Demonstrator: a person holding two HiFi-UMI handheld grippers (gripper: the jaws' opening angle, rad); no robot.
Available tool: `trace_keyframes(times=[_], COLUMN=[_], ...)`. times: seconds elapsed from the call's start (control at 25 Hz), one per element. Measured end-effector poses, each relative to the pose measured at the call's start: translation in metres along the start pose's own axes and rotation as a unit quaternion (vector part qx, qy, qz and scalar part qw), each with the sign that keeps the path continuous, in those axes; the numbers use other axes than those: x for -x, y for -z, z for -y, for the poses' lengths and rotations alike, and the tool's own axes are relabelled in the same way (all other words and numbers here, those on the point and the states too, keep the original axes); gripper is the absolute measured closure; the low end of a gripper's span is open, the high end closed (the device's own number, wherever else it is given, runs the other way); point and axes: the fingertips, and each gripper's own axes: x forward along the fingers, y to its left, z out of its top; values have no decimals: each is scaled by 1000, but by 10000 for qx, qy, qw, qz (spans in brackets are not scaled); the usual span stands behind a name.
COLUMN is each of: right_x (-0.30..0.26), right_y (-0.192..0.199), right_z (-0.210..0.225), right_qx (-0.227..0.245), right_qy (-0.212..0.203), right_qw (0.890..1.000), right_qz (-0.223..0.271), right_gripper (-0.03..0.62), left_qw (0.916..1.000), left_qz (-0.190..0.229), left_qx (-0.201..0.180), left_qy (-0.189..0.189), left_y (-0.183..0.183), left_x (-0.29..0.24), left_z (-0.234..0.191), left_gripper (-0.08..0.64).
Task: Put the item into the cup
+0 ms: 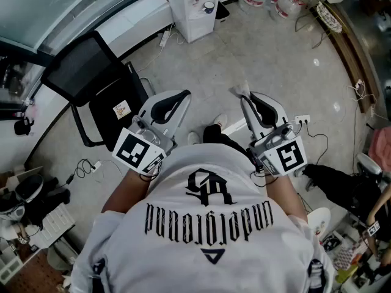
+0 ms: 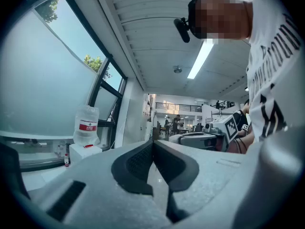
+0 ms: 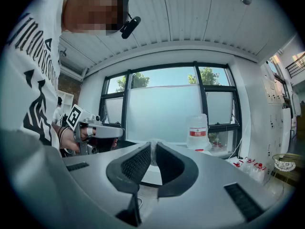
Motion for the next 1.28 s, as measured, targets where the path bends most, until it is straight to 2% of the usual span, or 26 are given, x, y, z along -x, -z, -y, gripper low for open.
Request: trace_keyframes(times=[0.4,0.84,1.12,1.28], right_x=[-16,-16,4,3], right_y=[5,3,9,14], right_z=[65,185,231,248], right_qx=[50,72,67,41], right_qy=[3,231,294,376], right_qw=[10000,9995,9995,9993], right_qz=[-1,197,119,76], right_gripper=[549,551,551,551], left_qw=[9998,9997,9997,9994], left_qz=[-178,-213,-250,-314], left_qx=[71,81,39,48], left_qy=[18,37,60,108], left_y=[10,14,14,18], left_x=[-61,-176,-226,-244], left_z=[-18,-33,-20,-26], left_gripper=[545,545,545,545])
